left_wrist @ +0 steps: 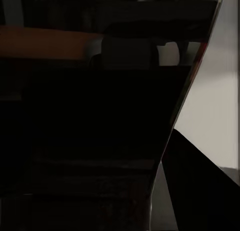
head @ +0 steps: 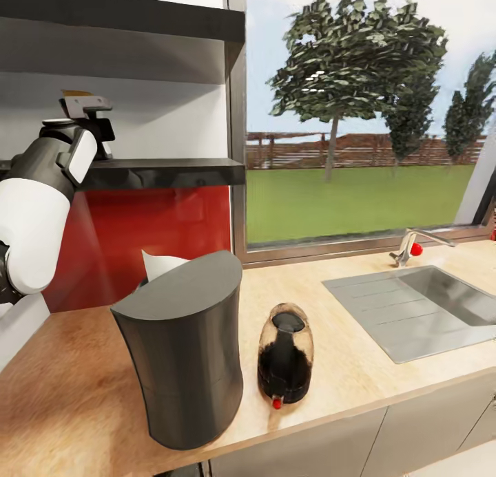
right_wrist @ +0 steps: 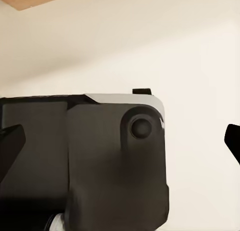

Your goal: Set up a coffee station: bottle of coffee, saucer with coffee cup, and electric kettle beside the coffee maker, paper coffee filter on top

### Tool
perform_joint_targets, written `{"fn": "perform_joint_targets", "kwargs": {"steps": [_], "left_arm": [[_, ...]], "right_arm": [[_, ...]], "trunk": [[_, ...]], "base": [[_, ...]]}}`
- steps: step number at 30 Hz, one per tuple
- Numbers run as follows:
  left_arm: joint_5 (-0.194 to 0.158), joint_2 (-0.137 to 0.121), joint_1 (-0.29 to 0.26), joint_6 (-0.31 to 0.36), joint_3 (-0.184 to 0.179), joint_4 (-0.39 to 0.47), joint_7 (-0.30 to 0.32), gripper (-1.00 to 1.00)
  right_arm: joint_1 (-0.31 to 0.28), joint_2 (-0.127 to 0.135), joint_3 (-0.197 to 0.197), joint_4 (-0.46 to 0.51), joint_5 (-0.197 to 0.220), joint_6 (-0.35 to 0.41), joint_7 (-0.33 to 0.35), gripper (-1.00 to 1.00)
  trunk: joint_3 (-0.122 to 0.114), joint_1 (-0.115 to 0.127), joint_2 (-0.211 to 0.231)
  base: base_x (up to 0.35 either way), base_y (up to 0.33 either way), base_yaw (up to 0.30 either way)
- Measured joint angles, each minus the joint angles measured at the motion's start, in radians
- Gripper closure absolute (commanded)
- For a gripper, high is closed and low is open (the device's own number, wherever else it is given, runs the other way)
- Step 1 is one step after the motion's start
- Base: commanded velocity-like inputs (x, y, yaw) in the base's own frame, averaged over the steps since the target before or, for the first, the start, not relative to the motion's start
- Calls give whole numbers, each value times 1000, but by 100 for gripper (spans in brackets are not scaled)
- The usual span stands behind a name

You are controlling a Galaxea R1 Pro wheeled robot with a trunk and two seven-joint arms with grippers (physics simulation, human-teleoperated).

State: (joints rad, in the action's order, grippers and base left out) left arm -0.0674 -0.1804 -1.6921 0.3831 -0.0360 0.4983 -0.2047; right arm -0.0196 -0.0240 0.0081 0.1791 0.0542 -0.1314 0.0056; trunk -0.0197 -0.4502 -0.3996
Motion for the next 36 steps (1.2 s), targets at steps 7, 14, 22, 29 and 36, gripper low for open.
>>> {"fn": "perform_joint_targets", "kwargs": {"steps": [7, 14, 22, 29, 36], "left_arm": [[0, 0, 0, 1, 0, 0, 0, 100], [0, 1, 0, 1, -1, 1, 0, 100], [0, 6, 0, 0, -1, 2, -1, 100], [0, 9, 0, 0, -1, 2, -2, 100], [0, 8, 0, 1, -1, 0, -2, 100]], "right_arm": [[0, 0, -1, 0, 0, 0, 0, -100], [0, 0, -1, 0, 0, 0, 0, -100], [0, 0, -1, 0, 0, 0, 0, -100], [0, 0, -1, 0, 0, 0, 0, -100], [0, 0, 0, -1, 0, 0, 0, -100]], "trunk": [[0, 0, 0], [0, 0, 0], [0, 0, 0], [0, 0, 0], [0, 0, 0]], "base": [[-330, 67, 0], [-336, -3, 0], [-337, -124, 0], [-337, -141, 0], [-337, -137, 0]]}}
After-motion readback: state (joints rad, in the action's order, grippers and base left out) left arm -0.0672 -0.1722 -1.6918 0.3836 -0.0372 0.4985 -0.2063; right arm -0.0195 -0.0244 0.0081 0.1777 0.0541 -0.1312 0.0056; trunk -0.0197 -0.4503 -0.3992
